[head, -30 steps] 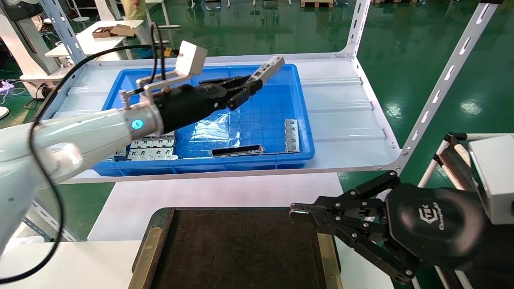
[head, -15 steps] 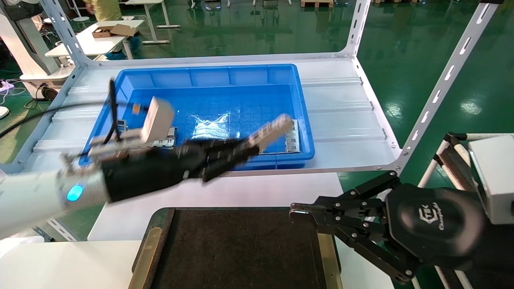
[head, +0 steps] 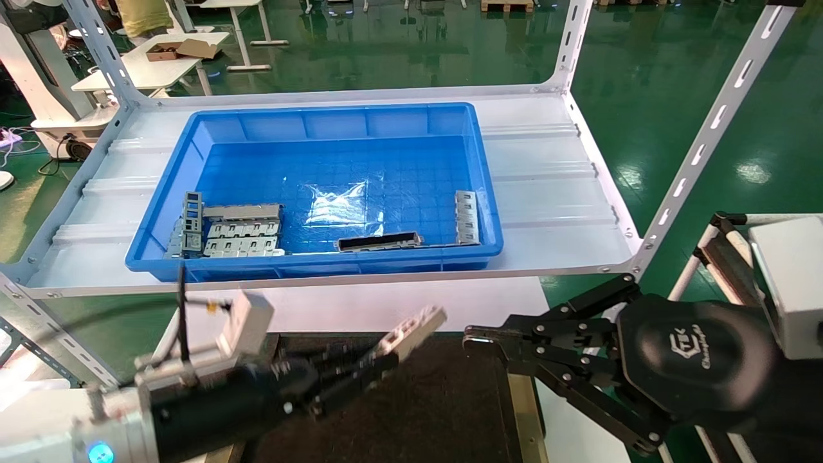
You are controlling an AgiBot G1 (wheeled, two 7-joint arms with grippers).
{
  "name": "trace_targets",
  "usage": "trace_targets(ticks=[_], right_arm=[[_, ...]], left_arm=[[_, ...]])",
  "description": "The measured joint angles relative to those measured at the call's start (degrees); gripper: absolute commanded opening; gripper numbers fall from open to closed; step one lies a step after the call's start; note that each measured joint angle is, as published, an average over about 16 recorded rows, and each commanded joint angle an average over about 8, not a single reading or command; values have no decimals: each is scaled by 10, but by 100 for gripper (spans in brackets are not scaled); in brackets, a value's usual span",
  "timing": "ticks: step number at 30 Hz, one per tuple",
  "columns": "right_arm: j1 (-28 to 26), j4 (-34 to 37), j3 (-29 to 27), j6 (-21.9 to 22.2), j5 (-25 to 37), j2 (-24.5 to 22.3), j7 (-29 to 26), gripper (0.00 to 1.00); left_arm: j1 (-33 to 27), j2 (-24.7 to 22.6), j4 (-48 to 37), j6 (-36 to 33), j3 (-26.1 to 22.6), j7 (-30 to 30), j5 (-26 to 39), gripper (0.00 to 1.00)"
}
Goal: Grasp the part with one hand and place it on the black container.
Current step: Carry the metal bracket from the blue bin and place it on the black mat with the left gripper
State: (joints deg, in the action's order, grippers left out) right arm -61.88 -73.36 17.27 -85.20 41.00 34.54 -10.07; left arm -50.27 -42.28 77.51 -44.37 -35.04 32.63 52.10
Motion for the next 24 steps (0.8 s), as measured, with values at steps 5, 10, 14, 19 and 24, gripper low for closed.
trace_targets(ticks=[5, 10, 14, 19, 24], right_arm=[[0, 0, 0, 0, 0, 0, 0, 0], [0, 0, 0, 0, 0, 0, 0, 0], [0, 0, 0, 0, 0, 0, 0, 0], [0, 0, 1, 0, 0, 0, 0, 0], [0, 0, 1, 0, 0, 0, 0, 0]], left_arm=[[47, -21, -1, 56, -17, 15, 10, 0], [85, -57, -5, 134, -32, 23, 26, 0], [107, -93, -11, 213, -45, 28, 45, 0], [127, -143, -24, 322, -63, 32, 68, 0], [137, -194, -44, 424, -83, 35, 79, 0]])
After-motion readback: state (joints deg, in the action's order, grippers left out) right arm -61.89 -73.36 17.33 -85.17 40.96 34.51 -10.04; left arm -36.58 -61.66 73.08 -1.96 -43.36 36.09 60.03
